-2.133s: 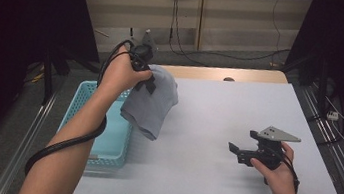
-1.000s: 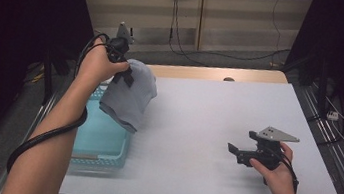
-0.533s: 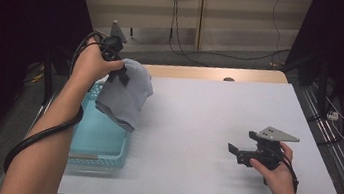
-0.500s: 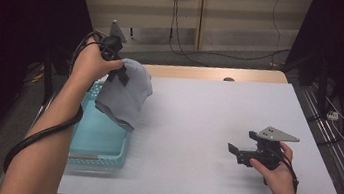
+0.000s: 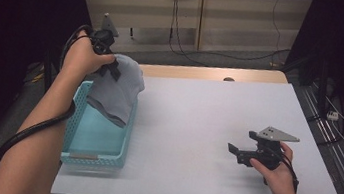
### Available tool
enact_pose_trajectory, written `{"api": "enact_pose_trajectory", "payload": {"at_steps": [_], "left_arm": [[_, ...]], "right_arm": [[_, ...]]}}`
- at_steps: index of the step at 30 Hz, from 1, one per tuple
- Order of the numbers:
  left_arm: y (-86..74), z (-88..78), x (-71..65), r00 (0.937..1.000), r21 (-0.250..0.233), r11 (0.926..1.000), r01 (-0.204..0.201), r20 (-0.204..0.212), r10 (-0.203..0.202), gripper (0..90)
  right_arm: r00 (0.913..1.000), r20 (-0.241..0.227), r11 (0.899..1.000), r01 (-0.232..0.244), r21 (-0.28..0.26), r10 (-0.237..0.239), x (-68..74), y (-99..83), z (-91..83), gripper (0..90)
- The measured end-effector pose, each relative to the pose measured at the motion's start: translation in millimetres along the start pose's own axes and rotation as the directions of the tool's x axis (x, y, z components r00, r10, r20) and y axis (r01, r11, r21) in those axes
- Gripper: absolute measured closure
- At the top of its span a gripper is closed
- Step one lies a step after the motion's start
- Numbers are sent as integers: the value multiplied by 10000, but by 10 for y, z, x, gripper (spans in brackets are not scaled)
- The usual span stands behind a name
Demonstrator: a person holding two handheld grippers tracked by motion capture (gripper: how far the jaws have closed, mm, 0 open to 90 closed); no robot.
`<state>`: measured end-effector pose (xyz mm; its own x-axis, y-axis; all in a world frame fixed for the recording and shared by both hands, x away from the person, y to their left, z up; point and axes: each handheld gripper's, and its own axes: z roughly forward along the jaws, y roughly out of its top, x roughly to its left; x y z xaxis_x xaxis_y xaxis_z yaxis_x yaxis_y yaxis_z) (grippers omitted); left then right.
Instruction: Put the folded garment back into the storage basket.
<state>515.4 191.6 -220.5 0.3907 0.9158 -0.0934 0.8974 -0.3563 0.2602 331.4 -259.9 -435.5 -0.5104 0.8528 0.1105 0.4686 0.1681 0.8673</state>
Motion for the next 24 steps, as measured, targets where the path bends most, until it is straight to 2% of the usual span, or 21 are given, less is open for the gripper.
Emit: {"api": "enact_pose_trajectory", "payload": {"at_steps": [13, 19, 24], "left_arm": [[-100, 89, 242, 9987, -43, 9989, 466, -188, -467, 721], [-117, 148, 276, 9984, -149, 9986, 515, -212, -519, 721], [-134, 221, 295, 9986, 8, 9989, 461, -262, -461, 721]], "right_arm": [[10000, -27, 10000, 45, 51, -45, 7, -4, 12, 72], [10000, -72, 9999, 42, 94, -42, 12, -6, 18, 72], [10000, -83, 9999, 53, 90, -52, 14, -6, 17, 72]]}}
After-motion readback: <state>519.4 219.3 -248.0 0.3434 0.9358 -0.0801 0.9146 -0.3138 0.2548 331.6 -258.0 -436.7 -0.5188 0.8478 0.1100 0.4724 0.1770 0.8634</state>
